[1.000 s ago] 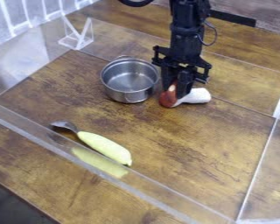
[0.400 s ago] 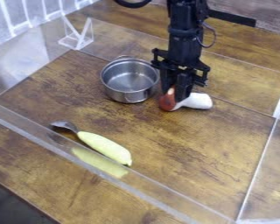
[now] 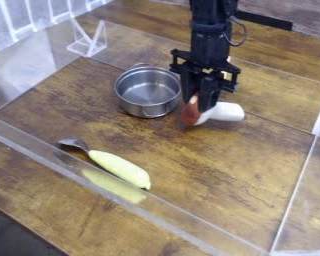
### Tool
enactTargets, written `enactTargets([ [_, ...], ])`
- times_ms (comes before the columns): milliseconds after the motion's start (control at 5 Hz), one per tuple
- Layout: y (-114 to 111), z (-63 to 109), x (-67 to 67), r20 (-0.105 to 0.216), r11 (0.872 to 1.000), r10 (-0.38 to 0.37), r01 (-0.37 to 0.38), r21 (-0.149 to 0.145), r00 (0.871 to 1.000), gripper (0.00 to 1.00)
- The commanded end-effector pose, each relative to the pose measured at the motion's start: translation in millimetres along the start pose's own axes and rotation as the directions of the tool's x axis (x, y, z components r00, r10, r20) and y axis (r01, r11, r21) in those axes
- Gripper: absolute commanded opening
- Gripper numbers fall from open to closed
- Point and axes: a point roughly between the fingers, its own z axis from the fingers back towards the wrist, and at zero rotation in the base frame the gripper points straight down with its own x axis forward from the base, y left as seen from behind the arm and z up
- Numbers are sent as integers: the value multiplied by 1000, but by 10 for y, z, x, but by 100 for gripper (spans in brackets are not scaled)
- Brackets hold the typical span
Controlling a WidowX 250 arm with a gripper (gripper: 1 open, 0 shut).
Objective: Put the mushroom in the silver pot
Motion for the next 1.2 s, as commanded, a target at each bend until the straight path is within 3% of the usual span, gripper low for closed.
enactTargets([
  [0, 105, 466, 9, 103, 1000, 24, -26, 11, 994, 0],
  [400, 377, 474, 6, 104, 999, 52, -54, 9, 993, 0],
  [800, 820, 328, 1, 104, 999, 32, -33, 13, 994, 0],
  [1000, 915, 165, -43, 98, 1000, 29, -30, 7, 995, 0],
])
